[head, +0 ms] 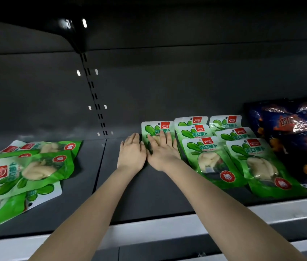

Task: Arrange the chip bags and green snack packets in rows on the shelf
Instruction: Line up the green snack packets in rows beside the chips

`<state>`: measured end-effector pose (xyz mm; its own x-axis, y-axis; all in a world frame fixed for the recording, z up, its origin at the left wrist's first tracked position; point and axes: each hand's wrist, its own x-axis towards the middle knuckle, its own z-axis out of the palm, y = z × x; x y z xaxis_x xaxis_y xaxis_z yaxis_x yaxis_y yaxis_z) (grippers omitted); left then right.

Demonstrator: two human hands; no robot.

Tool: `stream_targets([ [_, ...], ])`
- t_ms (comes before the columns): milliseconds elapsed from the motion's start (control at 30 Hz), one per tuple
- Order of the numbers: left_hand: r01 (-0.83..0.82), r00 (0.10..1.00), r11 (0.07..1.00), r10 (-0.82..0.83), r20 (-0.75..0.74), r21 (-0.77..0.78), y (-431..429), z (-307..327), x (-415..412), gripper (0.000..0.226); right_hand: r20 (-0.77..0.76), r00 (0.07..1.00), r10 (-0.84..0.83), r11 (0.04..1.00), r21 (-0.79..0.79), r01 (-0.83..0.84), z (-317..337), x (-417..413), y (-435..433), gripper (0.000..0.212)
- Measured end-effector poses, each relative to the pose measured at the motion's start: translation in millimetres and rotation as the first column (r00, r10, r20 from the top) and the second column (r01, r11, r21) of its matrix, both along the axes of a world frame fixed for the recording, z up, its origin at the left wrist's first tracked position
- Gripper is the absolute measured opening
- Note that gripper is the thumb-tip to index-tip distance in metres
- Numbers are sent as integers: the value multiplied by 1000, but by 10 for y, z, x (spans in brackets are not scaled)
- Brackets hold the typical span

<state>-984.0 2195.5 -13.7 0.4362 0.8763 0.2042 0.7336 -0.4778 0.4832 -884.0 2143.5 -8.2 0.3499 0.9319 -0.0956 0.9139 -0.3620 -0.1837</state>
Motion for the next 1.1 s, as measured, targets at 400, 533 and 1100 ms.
stream_targets([
  [400, -5, 1000, 998, 3, 29, 61, 28, -19, 1, 40, 170, 982, -84, 897, 443, 0, 302, 385, -209, 46],
  [533, -4, 1000, 998, 3, 21, 61, 15, -22, -4, 41, 93, 990, -105, 994, 23, 104, 141, 698, -359, 62],
  [1100, 1, 1000, 999, -1, -7, 33, 10, -21, -11, 42, 89, 982, -168, 986, 4, 169, 137, 682, -304, 57],
])
